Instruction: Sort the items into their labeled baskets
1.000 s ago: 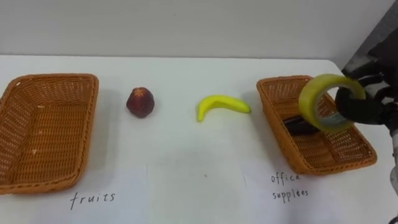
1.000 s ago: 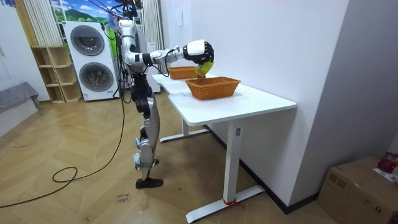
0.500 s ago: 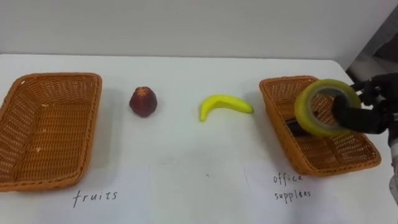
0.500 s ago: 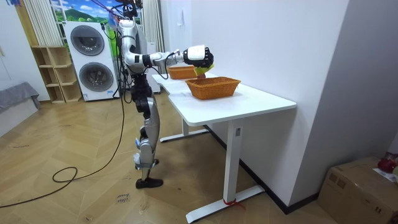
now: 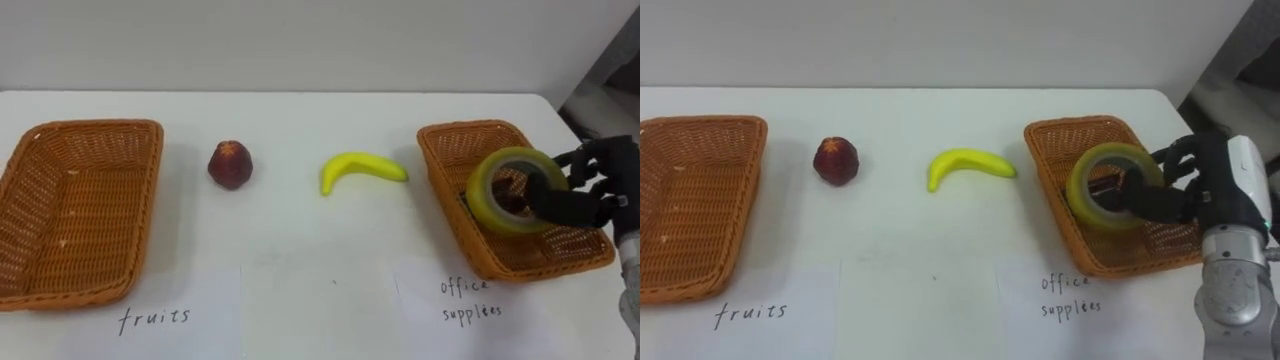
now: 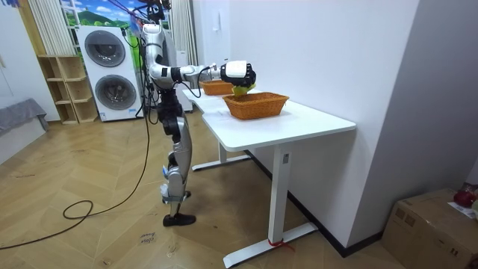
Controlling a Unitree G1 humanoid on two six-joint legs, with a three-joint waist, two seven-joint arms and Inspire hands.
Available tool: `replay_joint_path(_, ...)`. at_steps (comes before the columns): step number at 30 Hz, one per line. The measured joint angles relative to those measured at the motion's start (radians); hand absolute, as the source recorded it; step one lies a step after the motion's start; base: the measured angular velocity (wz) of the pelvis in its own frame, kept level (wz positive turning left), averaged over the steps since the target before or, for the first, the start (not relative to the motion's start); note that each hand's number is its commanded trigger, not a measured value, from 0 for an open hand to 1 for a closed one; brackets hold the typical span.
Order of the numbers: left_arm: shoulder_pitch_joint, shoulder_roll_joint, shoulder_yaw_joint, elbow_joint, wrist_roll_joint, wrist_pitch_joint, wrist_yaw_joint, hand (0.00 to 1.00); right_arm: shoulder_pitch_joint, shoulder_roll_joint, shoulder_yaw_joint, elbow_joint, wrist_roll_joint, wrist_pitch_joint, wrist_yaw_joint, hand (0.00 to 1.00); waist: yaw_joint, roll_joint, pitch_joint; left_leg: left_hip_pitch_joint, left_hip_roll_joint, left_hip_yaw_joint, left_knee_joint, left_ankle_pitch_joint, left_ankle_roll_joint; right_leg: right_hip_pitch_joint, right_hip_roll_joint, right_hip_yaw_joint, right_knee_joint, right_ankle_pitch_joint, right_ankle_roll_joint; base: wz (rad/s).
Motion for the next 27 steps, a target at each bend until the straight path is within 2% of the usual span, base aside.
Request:
replay_joint_path(1, 0.001, 0.0, 0.0, 0.0, -0.002, 0.0, 0.0, 0.0, 0.0, 0.0, 0.003, 0.0, 0.0, 0.0, 0.005, 0.93, 0.0, 0.0, -0.0001, 0.002, 0.0, 0.0, 0.0, 0.0, 0.0, 0.002, 0.0, 0.0, 0.0, 0.0, 0.0, 0.0)
replay_joint_path(2, 0.001, 0.0, 0.0, 0.0, -0.006, 0.0, 0.0, 0.0, 0.0, 0.0, 0.005, 0.0, 0.0, 0.0, 0.011, 0.74, 0.001, -0.001, -0.0003, 0.002, 0.0, 0.0, 0.0, 0.0, 0.0, 0.003, 0.0, 0.0, 0.001, 0.0, 0.0, 0.0)
replay_joint_path(4, 0.001, 0.0, 0.0, 0.0, -0.014, 0.0, 0.001, 0.0, 0.0, 0.0, 0.006, 0.0, 0.0, 0.0, 0.013, 0.66, 0.002, -0.001, -0.0005, 0.002, 0.0, 0.0, 0.0, 0.0, 0.0, 0.003, 0.0, 0.0, 0.002, 0.0, 0.0, 0.0)
replay_joint_path(6, 0.003, 0.0, 0.0, 0.0, -0.02, 0.0, 0.001, 0.0, 0.0, 0.0, 0.006, 0.0, 0.0, 0.0, 0.013, 0.49, 0.001, -0.002, -0.0007, 0.002, 0.0, 0.0, 0.0, 0.0, 0.0, 0.005, 0.0, 0.0, 0.002, 0.0, 0.0, 0.0)
replay_joint_path(7, 0.004, 0.0, 0.0, 0.0, -0.021, 0.0, 0.001, 0.0, 0.0, 0.0, 0.006, 0.0, -0.001, 0.0, 0.013, 0.33, 0.002, -0.002, -0.0008, 0.002, 0.001, 0.0, 0.0, 0.0, 0.0, 0.007, 0.0, -0.001, 0.002, 0.0, 0.0, 0.0)
replay_joint_path(8, 0.003, 0.0, 0.0, 0.0, -0.022, 0.001, 0.002, 0.0, 0.0, 0.0, 0.006, 0.0, 0.003, 0.0, 0.013, 0.22, 0.001, -0.002, -0.0011, 0.003, 0.001, 0.0, 0.0, 0.0, 0.0, 0.008, 0.001, -0.001, 0.001, 0.0, 0.0, 0.0)
replay_joint_path(9, 0.004, 0.0, -0.001, 0.0, -0.022, 0.001, 0.002, 0.0, 0.0, 0.0, 0.005, 0.0, 0.003, 0.0, 0.013, 0.0, 0.001, -0.003, -0.0015, 0.003, 0.001, 0.0, 0.0, 0.0, 0.0, 0.008, 0.001, -0.001, 0.001, 0.0, 0.0, 0.0)
replay_joint_path(18, 0.007, 0.0, -0.001, 0.0, -0.022, 0.016, 0.014, 0.0, 0.0, 0.0, 0.006, 0.0, -0.001, 0.001, 0.035, 0.0, -0.001, -0.005, -0.0031, 0.002, 0.001, 0.004, 0.0, 0.0, 0.0, 0.006, 0.001, -0.002, 0.001, 0.0, 0.0, 0.0)
replay_joint_path(27, 0.009, 0.0, -0.002, 0.0, -0.022, 0.016, 0.018, 0.0, 0.0, 0.001, 0.028, 0.0, -0.001, 0.001, 0.059, 0.0, 0.001, -0.004, -0.0031, 0.003, 0.002, 0.004, 0.0, 0.0, 0.0, 0.009, 0.001, -0.001, 0.001, 0.0, 0.0, 0.0)
